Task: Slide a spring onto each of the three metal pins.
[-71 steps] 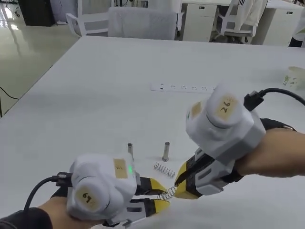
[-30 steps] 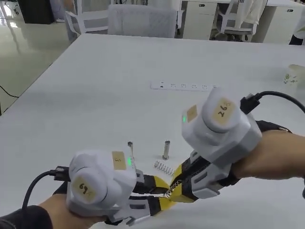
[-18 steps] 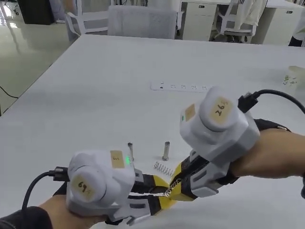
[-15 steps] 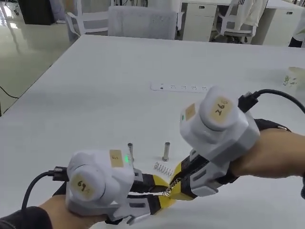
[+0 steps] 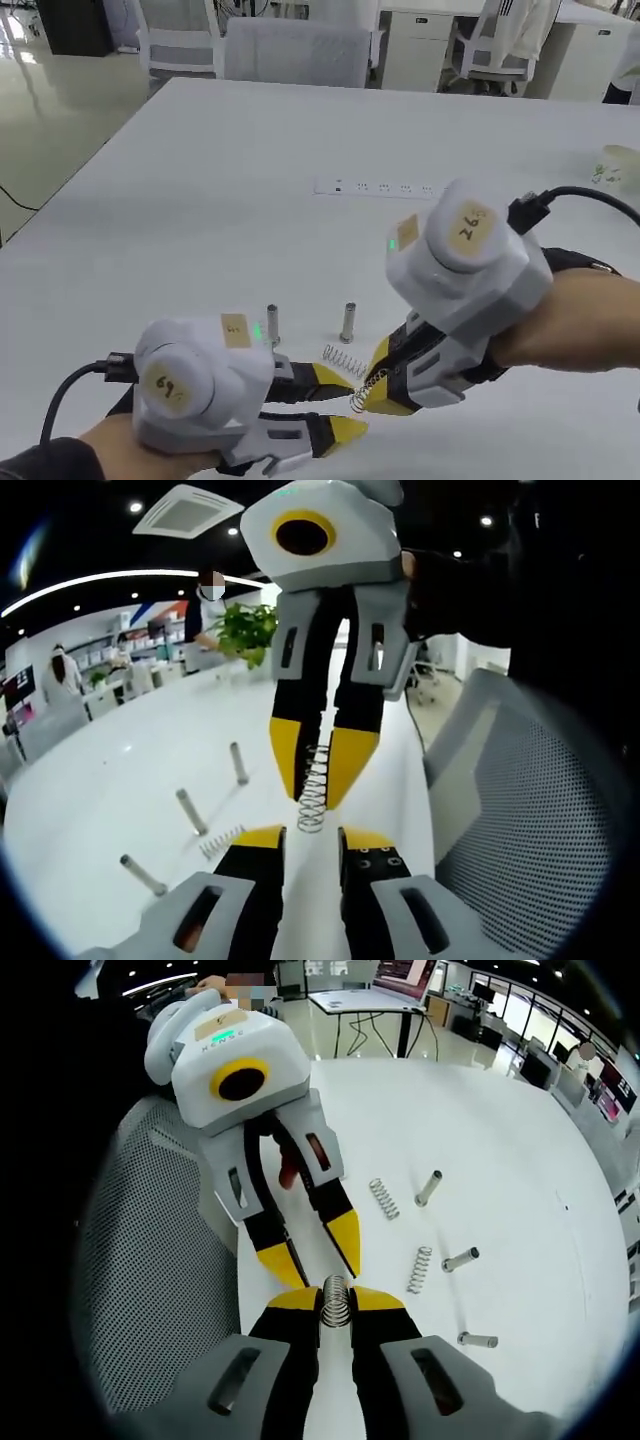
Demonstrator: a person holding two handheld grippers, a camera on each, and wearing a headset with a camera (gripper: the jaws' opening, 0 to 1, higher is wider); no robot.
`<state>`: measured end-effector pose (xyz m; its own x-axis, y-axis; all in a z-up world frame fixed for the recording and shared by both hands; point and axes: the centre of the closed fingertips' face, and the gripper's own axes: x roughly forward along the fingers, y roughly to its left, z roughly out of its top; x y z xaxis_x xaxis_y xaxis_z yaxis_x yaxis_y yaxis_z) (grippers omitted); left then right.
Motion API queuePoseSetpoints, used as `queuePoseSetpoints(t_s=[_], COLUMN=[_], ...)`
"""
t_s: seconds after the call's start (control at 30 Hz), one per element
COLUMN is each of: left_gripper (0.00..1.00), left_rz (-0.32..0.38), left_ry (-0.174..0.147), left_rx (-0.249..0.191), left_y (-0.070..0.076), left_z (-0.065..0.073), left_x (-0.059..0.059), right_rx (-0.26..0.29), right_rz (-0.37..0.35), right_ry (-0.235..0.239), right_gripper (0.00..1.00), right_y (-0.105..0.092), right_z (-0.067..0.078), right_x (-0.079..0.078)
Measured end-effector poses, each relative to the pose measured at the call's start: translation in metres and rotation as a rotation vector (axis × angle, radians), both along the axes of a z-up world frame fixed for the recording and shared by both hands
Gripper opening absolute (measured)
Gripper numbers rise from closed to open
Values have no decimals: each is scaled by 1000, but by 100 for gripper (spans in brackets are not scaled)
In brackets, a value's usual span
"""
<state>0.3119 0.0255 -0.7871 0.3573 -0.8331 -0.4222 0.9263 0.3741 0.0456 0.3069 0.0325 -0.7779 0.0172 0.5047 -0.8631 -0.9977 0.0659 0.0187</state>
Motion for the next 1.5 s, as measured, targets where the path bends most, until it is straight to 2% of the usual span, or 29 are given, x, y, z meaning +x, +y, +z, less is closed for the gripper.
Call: queuePoseSetpoints(t_s=[0.53,0.73,0.9,1.27,1.5], left_gripper=[33,38,40,43,46], left_rz=[114,162,184,269,303], left_ry=[65,72,63,73,74], left_rx=[-43,-63,-52,-66,-64], left_y=[27,39,47,69,74], left_z=[1,5,6,3,0], left_x=[14,20,21,23,23], right_rx=[-14,-20,-27,-42,-69], right_rz=[-35,-49,-63,-109,-135], right_ry=[-13,-15,-20,-62,-99], right_gripper=[8,8,8,8,8], right_y=[-14,-20,-26,-45,-57], right_z=[1,1,3,17,26], right_x=[9,13,19,46,65])
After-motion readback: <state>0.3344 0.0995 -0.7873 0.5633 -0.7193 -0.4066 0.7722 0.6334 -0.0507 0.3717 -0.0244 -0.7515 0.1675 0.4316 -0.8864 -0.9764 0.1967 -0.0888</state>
